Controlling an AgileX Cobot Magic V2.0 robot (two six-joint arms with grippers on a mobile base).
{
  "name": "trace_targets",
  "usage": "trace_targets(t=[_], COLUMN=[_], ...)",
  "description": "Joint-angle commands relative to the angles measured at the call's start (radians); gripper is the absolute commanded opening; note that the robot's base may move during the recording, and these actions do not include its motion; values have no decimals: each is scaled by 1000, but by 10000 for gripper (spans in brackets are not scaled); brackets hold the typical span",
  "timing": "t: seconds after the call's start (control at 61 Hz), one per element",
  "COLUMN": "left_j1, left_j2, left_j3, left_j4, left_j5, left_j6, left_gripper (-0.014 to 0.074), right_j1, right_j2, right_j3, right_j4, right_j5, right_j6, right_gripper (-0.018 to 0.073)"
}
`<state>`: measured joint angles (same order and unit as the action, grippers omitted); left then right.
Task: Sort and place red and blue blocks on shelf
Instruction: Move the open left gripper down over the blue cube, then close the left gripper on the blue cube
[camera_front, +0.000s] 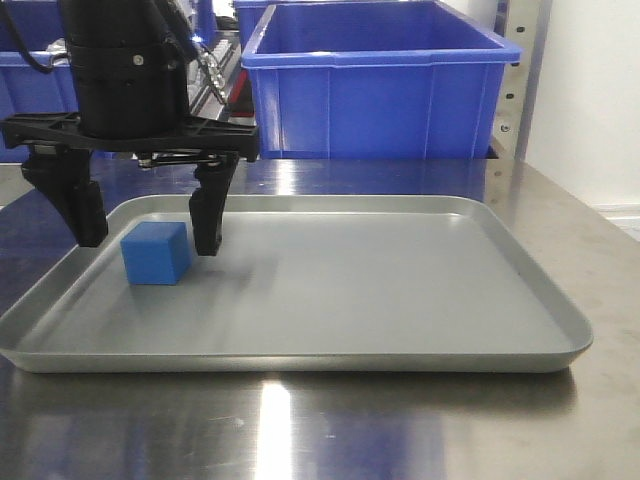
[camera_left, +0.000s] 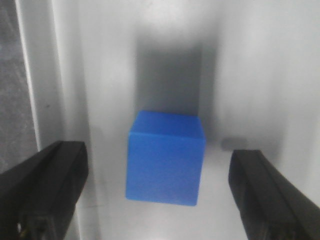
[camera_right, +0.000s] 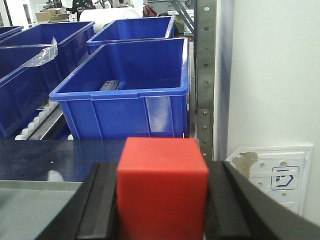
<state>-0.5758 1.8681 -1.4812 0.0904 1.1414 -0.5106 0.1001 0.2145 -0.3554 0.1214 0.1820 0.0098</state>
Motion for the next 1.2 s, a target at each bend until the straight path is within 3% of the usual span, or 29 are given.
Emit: trace_targets(t=[0.0,0.18,0.541,0.868,0.983,1.082,1.18], left_j1=[-7,-7,-5,-5,-5,-5,-5], left_j2=[-48,-48,-46,-46,-46,-59,-85], left_j3=[-22,-22,-21,-21,-21,-21,-21], left_j4=[0,-2,-3,-23,-25,-25,-28], left_j5=[-25,-27,-25,-21,-19,-19,-19], left_j6=[0,0,-2,-6,-6,-6,-6], left_gripper=[605,579,373,334,253,113,124], right_j1=[-7,-7,-7,-7,-7,-7,-7], right_j2=[8,8,8,8,8,8,8], right_j3=[-28,-28,-28,-28,-28,-28,-28], right_j4=[-7,-7,-7,-7,-7,-7,-7], right_j5=[-87,-87,-87,-87,-87,-87,-87], right_j6=[-10,-10,-10,-10,-10,-10,-10], right_gripper=[37,37,37,37,37,37,37])
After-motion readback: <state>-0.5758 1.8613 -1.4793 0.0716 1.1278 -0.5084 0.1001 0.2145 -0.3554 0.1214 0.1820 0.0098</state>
